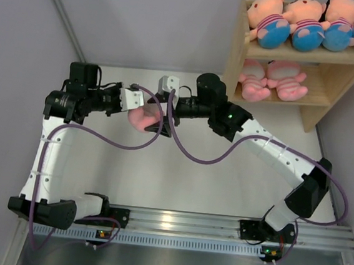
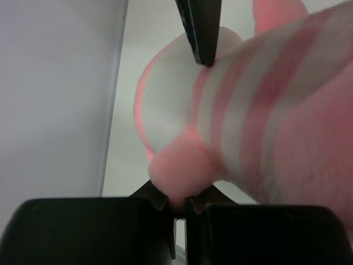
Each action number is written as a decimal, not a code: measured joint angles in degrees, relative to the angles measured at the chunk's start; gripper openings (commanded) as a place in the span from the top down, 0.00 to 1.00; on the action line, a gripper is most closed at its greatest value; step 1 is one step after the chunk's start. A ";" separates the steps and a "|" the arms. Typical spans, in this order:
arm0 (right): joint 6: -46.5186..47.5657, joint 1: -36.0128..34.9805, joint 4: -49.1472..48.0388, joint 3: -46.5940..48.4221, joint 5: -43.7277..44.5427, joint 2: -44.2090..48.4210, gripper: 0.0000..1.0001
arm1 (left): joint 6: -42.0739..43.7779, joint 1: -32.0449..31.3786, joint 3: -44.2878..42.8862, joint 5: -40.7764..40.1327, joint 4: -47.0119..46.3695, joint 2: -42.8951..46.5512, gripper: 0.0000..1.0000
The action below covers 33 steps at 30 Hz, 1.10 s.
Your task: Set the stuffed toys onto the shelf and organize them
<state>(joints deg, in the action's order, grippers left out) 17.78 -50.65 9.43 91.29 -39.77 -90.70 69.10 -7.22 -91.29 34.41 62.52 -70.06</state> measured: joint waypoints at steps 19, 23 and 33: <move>-11.17 -0.17 -7.21 -0.02 13.00 -4.42 1.00 | -7.15 0.55 -0.81 -4.79 -1.33 -2.14 0.29; -5.01 3.30 1.99 0.15 13.16 -1.97 1.00 | -12.44 0.09 -1.60 -3.85 -1.11 -2.14 0.13; 15.67 18.49 47.52 13.20 22.73 1.25 1.00 | -20.68 -0.09 -2.78 -6.75 -1.16 -1.99 0.12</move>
<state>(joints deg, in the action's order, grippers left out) 33.45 -32.16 56.95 104.49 -17.04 -89.45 48.42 -7.31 -94.06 27.66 61.36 -72.05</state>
